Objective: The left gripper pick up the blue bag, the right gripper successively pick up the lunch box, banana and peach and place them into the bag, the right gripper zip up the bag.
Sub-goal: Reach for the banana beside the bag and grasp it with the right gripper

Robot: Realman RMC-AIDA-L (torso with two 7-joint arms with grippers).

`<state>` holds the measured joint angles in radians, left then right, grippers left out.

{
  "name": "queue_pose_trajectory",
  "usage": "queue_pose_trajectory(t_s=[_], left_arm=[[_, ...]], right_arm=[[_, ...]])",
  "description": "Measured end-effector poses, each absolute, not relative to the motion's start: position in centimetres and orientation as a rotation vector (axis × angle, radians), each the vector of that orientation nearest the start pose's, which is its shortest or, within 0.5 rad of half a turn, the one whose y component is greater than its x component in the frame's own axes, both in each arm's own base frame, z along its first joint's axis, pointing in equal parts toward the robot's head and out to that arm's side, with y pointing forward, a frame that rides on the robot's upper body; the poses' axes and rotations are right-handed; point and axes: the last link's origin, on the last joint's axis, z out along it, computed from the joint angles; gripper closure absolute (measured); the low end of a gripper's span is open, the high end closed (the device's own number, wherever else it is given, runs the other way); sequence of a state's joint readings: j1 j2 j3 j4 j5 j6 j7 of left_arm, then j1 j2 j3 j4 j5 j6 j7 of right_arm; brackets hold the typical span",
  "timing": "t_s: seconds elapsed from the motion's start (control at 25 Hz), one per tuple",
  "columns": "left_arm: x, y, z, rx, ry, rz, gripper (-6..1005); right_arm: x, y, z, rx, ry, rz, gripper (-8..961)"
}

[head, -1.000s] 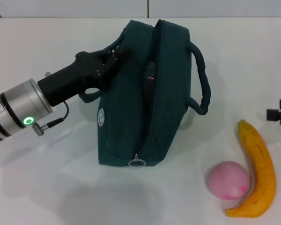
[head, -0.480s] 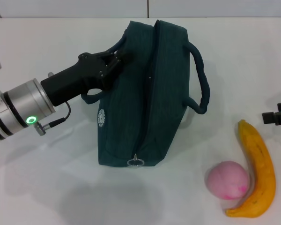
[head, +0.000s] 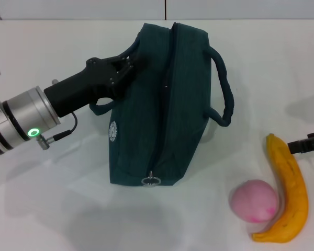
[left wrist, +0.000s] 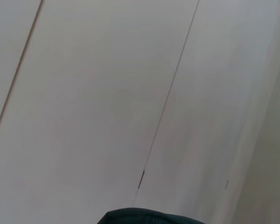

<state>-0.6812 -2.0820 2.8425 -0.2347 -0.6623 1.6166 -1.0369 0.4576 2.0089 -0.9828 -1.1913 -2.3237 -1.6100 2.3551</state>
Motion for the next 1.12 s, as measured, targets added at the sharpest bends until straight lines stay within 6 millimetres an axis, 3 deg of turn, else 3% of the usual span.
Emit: queue_pose_trajectory(t_s=[0.44,0.84,1.04,1.12], left_arm=[[-24.4,33.6,-2.4,-2.387,-0.636,-1.195,947],[-24.6,33.4,-2.3,-2.385,-0.632,-1.196,943],[-24.6,33.4,-2.3,-2.383,-0.634,-1.197,941],[-24.6,33.3,-2.3,-2.382,-0.634,-1.197,940]], right_arm=[[26.2,33.8,3.0,-2.528,1.422,-0.005,182],[25.4,34.4,2.1,-2.537,1.408,-0.035,184],[25.4,34.4,1.9,-2.54,1.401,-0.049,333],[25.3,34.4,1.8,-2.541,1.395,-0.058,333]])
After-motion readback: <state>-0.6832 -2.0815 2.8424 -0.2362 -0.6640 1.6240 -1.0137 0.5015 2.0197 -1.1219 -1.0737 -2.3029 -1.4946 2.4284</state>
